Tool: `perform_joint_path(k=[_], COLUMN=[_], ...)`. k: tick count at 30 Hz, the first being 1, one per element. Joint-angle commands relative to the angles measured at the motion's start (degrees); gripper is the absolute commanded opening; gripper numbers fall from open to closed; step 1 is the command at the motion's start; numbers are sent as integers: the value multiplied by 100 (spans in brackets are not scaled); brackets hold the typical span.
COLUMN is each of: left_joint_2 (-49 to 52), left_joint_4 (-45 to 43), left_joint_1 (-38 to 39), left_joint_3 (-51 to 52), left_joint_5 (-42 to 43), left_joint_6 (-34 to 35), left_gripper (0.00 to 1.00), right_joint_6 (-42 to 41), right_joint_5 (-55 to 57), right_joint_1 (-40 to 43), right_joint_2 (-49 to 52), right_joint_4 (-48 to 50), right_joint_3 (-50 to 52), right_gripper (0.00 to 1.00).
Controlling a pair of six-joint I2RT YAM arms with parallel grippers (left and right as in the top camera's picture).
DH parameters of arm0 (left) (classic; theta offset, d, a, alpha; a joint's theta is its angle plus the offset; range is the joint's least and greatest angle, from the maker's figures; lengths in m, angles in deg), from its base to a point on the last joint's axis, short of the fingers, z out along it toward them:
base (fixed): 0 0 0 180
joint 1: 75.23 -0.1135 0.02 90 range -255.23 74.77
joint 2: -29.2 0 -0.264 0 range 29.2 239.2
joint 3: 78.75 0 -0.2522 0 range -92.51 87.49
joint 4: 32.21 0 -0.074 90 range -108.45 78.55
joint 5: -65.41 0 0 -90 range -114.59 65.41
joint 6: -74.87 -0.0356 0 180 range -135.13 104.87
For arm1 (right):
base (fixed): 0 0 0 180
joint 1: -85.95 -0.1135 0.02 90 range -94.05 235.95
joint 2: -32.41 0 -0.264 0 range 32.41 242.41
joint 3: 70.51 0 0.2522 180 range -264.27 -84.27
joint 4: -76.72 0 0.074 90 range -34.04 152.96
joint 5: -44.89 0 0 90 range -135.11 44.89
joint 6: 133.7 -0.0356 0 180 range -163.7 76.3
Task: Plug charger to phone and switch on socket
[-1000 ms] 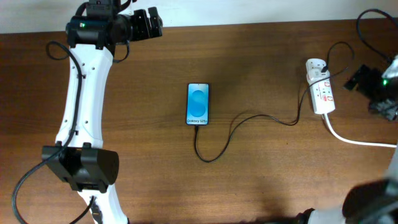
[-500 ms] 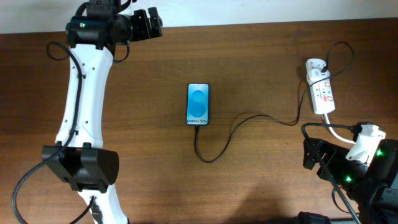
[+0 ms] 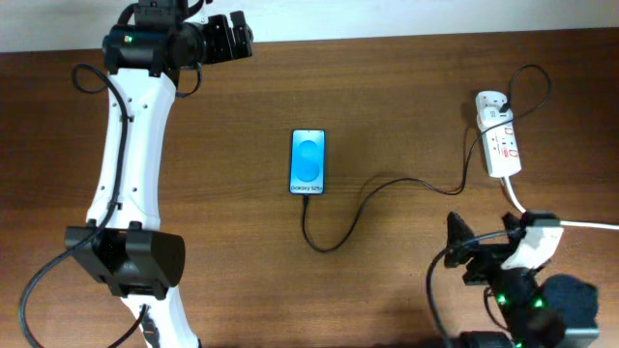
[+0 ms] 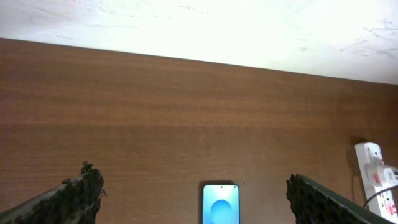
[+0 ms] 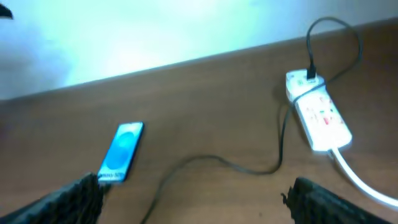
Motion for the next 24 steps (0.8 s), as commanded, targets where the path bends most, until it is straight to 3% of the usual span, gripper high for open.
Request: perform_joint_path(k=[1,5,13,16,19,24], left_joint_2=[22,22,22,22,22,22], left_joint_4=[9,9,9,9,9,9], left_joint_1=[-17,-17,-17,-17,-17,-17], left_joint_3=[11,11,11,11,11,11], left_joint_5=[-24,-22,-24,-24,-24,-22], left_joint_6=[-92,-92,-92,-92,-92,-92], left_gripper=[99,99,99,99,99,99], right_joint_6=[223,586,879,881,857,1014], right_joint_5=[59,63,72,219,234,363], right_joint_1=[-52,-52,-52,-52,-52,-52], right_joint_2=[-728,-1379,-1381,-1381,-1381,-1381], right_joint_4=[979,2616,4791,4636,3436,3348], right_joint_3=[1056,2229,3381,3445,3445,3445], right_gripper=[98,98,98,98,98,98])
